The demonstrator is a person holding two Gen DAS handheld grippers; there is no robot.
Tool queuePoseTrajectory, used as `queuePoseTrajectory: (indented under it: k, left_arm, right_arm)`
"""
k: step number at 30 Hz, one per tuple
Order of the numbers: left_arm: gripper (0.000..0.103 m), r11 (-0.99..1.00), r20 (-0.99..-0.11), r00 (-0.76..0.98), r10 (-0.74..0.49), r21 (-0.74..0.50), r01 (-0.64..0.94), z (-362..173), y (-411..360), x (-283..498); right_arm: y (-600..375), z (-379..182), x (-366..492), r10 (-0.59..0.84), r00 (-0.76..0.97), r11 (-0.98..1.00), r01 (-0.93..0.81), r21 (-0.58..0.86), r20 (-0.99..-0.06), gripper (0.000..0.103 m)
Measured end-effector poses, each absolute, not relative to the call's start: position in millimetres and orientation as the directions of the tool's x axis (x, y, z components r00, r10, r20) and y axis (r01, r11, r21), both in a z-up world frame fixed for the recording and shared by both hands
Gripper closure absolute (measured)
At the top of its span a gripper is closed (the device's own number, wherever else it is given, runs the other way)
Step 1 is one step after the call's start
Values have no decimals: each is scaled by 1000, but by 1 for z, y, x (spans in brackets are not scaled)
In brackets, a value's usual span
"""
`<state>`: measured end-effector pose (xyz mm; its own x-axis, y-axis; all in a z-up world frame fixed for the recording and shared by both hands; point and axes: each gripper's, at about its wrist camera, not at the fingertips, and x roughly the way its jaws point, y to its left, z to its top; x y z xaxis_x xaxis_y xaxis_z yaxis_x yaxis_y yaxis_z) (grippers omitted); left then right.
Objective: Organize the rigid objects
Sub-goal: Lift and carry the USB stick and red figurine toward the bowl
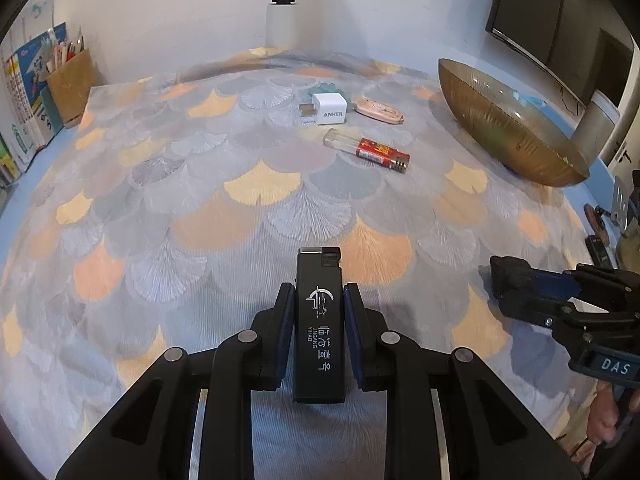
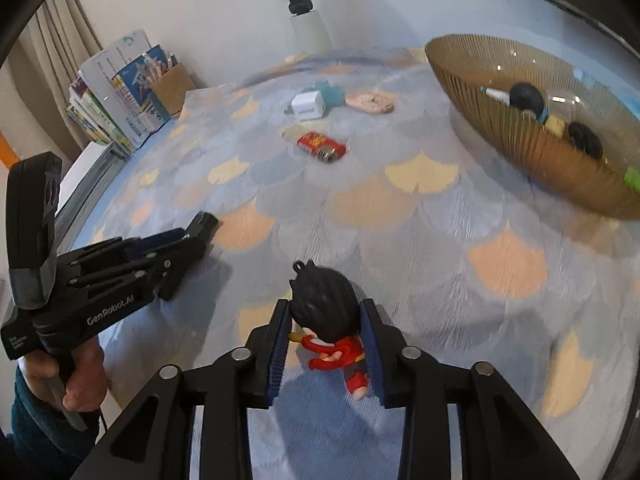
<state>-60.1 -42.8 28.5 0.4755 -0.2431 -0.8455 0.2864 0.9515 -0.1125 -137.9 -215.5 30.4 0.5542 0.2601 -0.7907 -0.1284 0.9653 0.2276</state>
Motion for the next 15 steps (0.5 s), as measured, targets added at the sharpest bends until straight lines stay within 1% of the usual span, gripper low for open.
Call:
queuePoseTrajectory:
  k: [2,4,6,11,15]
  left_arm:
    - [81,942,-846,466,-259,-116,313,29,-44,-65]
    - [80,935,-845,459,-273,-120,334,29,-44,-70]
    - [72,935,-845,462,-270,-115,336,29,-44,-73]
    - [71,941,-849,472,-235,-77,329,28,-50,-74]
    - [72,943,-846,489,-214,-48,330,27,-57,-73]
  right_arm:
    - [-215,30,-145,268,560,963,-141,229,-784,63]
    - [-214,30,-149,278,560,961,-154,231,-781,62]
    - [-213,31,-149,275,560,961,-159,225,-781,62]
    - [-210,30,-143,259,573,966,-151,211,-777,62]
    - [-203,29,-141,219,603,976,-150,160,-767,62]
